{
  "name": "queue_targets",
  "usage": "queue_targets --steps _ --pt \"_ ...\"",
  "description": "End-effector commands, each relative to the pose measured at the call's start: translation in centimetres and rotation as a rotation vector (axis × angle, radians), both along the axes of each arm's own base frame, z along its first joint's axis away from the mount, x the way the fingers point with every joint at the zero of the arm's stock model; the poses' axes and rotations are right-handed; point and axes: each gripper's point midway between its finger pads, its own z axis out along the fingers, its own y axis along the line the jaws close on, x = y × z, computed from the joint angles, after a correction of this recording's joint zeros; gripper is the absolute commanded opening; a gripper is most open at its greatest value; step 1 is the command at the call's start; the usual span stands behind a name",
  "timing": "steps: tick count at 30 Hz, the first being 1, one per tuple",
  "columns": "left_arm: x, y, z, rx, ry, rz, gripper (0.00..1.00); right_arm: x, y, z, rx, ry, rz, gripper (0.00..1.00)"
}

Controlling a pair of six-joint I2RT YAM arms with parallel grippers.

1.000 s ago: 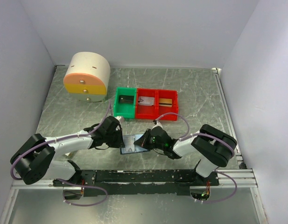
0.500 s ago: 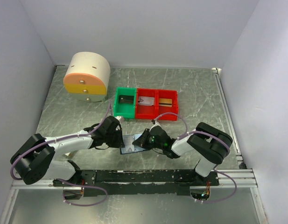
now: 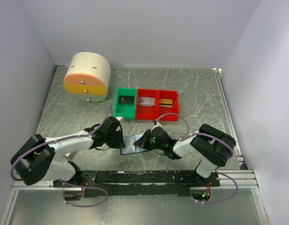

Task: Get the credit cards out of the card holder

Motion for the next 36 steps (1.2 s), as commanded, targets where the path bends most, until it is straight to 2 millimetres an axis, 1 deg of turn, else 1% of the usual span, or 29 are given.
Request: queue_targets --steps 1,3,7,9,12,14,15,16,20,23,25,27,29,32,36 --pt "0.1 -0.1 0.2 0.016 -0.009 -0.006 0.17 0.1 -0.5 0.0 -0.003 -0.015 -0.01 0.09" --pt "0.1 -0.1 0.1 0.018 -0.008 -0.007 0.17 -0.1 0.1 0.2 0.013 -0.019 0.018 0.14" --pt "0.1 -0.1 0.1 0.025 -0.005 -0.01 0.16 -0.3 1.1 0.4 0.045 -0.021 0.063 0.16" --pt "0.2 -0.2 0.2 0.023 -0.007 -0.012 0.16 -0.4 1.4 0.4 0.062 -0.016 0.075 0.16" --pt "0.2 -0.1 0.2 0.03 -0.009 -0.013 0.16 -0.5 1.6 0.4 0.084 -0.011 0.071 0.1" --pt "0.3 0.0 0.3 0.036 -0.014 -0.012 0.16 -0.4 1.4 0.3 0.082 -0.008 0.06 0.05" --pt "0.3 0.0 0.4 0.037 -0.015 -0.011 0.16 -0.3 1.2 0.2 0.077 -0.009 0.052 0.01" --pt "0.3 0.1 0.4 0.038 -0.016 -0.011 0.16 -0.3 1.0 0.1 0.07 -0.009 0.044 0.0" --pt "0.3 0.0 0.4 0.038 -0.016 -0.01 0.16 0.0 -0.2 0.0 0.041 -0.01 0.004 0.0" --pt "0.3 -0.1 0.5 0.036 -0.018 -0.018 0.16 0.2 -1.5 -0.4 0.015 -0.006 -0.023 0.0" --pt "0.3 -0.2 0.8 0.03 -0.023 -0.023 0.16 0.2 -1.7 -0.1 0.027 -0.016 -0.018 0.0" --pt "0.4 -0.4 1.1 0.021 -0.031 -0.03 0.17 0.2 -1.2 0.4 0.042 -0.038 0.016 0.0" --pt "0.3 -1.0 1.3 0.003 -0.039 -0.072 0.17 0.1 -0.4 0.9 0.053 -0.061 0.06 0.06" --pt "0.5 -0.8 1.1 0.032 -0.046 -0.089 0.17 -0.3 0.8 1.0 0.068 -0.071 0.119 0.13" --pt "0.3 -1.1 0.7 0.026 -0.029 -0.104 0.17 -0.5 1.5 1.4 0.128 -0.072 0.135 0.25"
